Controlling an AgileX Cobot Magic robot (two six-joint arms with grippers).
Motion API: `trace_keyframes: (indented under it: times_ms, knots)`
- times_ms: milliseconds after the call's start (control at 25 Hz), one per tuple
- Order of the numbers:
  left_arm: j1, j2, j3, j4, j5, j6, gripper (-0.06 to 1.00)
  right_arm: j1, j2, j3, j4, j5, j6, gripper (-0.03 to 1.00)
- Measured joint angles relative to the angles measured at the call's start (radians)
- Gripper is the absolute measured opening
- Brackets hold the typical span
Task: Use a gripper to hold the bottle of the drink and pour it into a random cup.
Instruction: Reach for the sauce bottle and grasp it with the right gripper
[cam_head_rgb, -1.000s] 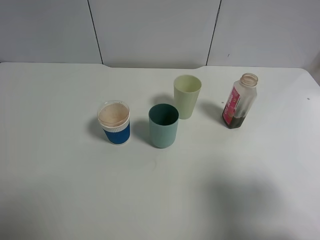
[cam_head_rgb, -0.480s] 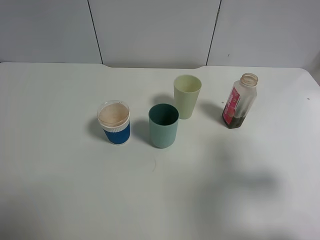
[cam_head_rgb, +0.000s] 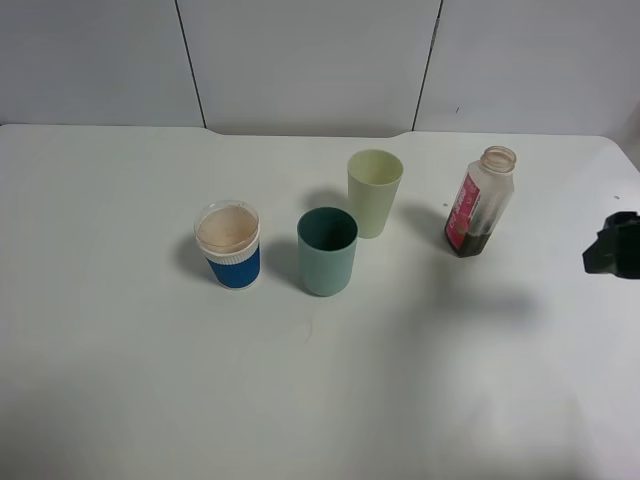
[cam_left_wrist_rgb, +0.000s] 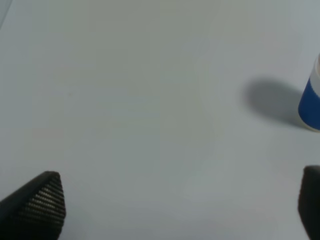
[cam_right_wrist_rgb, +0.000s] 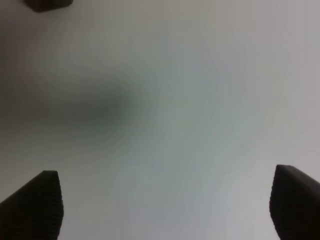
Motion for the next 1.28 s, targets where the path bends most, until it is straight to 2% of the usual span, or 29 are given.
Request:
trace_keyframes:
  times_ms: [160,520,680,920,1160,1280]
  knots:
    - [0.000,0.000,0.000,0.000,0.000,0.000,0.93,0.005,0.111,0.000,-0.028,-0.129,0.000,0.81]
    - [0.000,0.000,0.000,0.000,0.000,0.000,0.93,0.098,0.322,-0.001,-0.052,-0.408,0.000,0.81]
    - [0.000,0.000,0.000,0.000,0.000,0.000,0.93,0.125,0.383,-0.001,-0.052,-0.469,0.000,0.81]
    - [0.000,0.000,0.000,0.000,0.000,0.000,0.93,0.141,0.510,-0.001,-0.053,-0.609,0.000,0.82]
    - [0.000,0.000,0.000,0.000,0.000,0.000,0.93,0.141,0.596,0.000,-0.078,-0.688,0.000,0.96]
    - [0.000,0.000,0.000,0.000,0.000,0.000,0.93,0.141,0.628,0.000,-0.082,-0.740,0.000,0.99]
